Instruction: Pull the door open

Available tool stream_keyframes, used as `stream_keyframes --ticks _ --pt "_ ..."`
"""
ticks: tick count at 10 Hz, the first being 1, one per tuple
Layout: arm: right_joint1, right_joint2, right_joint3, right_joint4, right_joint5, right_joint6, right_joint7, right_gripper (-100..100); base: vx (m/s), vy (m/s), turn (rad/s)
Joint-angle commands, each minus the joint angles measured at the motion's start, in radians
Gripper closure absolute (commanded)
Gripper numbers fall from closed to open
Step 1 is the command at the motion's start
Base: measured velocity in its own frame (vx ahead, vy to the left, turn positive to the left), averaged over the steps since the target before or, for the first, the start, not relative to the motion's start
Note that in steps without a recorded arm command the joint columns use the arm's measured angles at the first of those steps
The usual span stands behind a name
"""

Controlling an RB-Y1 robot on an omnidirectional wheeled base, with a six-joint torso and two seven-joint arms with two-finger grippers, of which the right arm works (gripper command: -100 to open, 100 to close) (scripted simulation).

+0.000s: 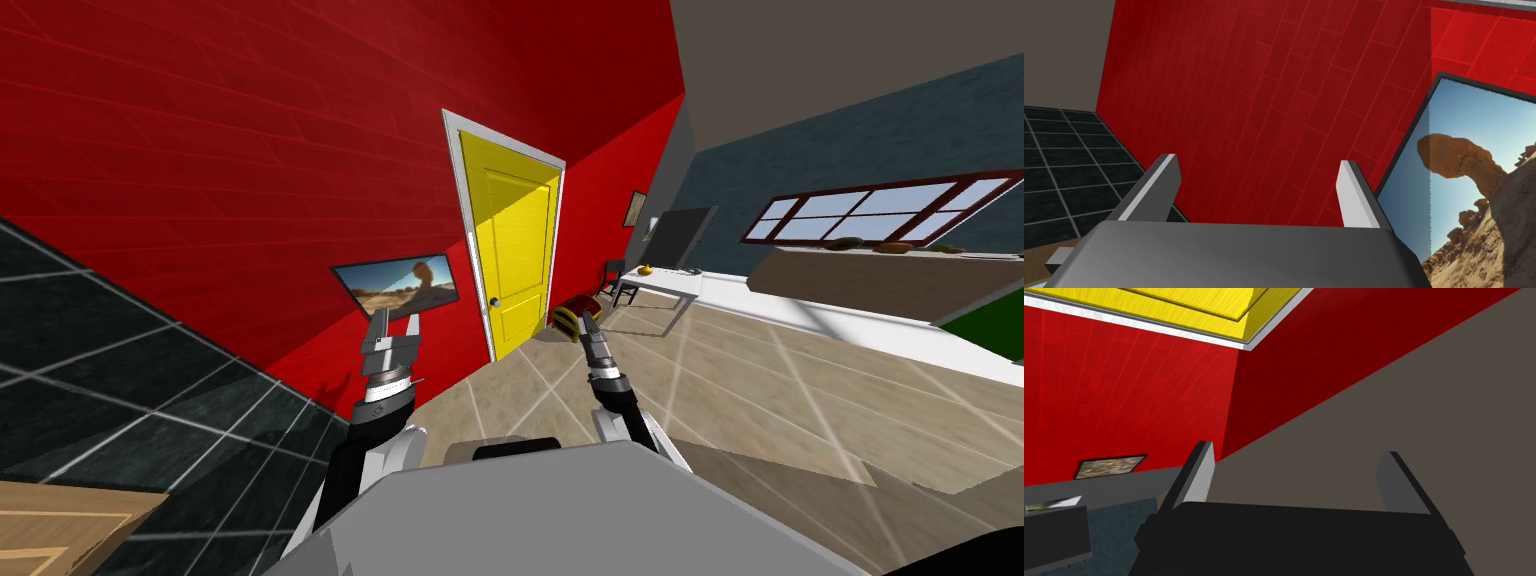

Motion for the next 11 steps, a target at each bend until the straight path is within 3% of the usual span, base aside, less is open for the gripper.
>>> stream_keyframes --ticks 1,11 --pt "-0.007 -0.010 0.005 0.037 0.000 -0.011 0.037 -100 0.096 0.031 0.047" --pt "-0.093 -0.071 0.045 0.308 0.003 -0.061 0.294 -100 0.103 0.050 0.060"
